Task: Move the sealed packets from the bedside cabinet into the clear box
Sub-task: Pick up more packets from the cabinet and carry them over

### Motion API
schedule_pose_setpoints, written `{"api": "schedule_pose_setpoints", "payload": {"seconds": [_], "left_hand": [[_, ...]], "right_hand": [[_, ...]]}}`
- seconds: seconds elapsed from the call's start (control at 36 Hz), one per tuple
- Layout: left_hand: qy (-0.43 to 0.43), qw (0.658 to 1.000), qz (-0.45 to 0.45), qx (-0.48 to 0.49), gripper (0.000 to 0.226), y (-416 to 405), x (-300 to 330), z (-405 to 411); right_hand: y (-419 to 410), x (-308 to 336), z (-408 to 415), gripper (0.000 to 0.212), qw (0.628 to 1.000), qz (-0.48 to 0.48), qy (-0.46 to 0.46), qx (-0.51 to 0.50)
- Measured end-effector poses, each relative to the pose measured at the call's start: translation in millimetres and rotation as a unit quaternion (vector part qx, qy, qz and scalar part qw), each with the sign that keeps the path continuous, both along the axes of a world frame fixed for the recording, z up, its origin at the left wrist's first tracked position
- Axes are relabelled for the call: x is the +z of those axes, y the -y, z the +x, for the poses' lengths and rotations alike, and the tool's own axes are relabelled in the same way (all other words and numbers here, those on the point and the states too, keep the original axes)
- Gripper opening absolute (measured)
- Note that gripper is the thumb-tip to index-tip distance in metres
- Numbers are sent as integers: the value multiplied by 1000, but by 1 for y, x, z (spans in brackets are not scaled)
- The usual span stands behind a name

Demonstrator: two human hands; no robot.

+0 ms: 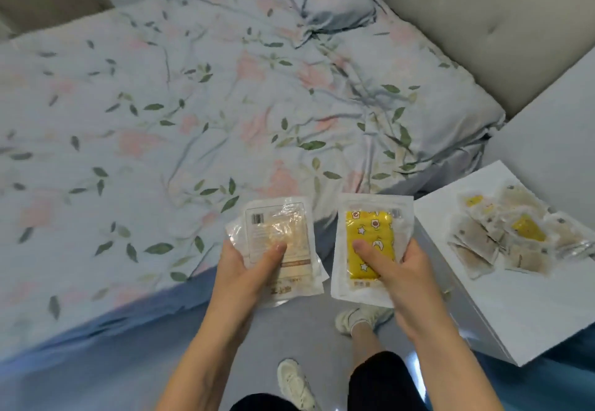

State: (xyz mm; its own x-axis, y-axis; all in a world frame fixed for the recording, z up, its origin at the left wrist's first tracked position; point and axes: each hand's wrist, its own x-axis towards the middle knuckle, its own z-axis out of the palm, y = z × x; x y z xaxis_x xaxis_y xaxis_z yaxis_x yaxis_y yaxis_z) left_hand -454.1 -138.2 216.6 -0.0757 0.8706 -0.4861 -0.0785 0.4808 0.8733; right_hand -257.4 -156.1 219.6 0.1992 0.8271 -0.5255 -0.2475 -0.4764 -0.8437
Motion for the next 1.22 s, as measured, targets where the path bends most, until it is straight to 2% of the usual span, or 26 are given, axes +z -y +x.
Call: {"api": "schedule_pose_setpoints", "payload": {"seconds": [0.08, 0.28, 0.42, 0.58, 0.89, 1.08, 1.22], "left_hand": [[-8, 997, 14, 71, 34, 40, 33, -64], [-34, 974, 40, 220, 30, 112, 81, -169], [-34, 952, 62, 299, 28, 142, 104, -219], [-25, 924, 83, 372, 31, 152, 115, -271], [-22, 872, 96, 479, 33, 120, 131, -377], [-39, 815, 89, 571, 36, 132, 139, -452], [-48, 781, 84, 616, 30, 171, 138, -511]], "right_hand": [[14, 26, -62, 57, 998, 8, -7, 54], [30, 75, -173, 34, 979, 46, -1, 199], [32, 102, -239, 39, 957, 73, -2, 282], [21, 115, -312, 38, 933, 76, -15, 352], [-45, 122, -438, 30, 881, 76, -10, 467], [-62, 126, -536, 35, 844, 76, -4, 530], [-43, 128, -616, 29, 817, 86, -9, 570]]}}
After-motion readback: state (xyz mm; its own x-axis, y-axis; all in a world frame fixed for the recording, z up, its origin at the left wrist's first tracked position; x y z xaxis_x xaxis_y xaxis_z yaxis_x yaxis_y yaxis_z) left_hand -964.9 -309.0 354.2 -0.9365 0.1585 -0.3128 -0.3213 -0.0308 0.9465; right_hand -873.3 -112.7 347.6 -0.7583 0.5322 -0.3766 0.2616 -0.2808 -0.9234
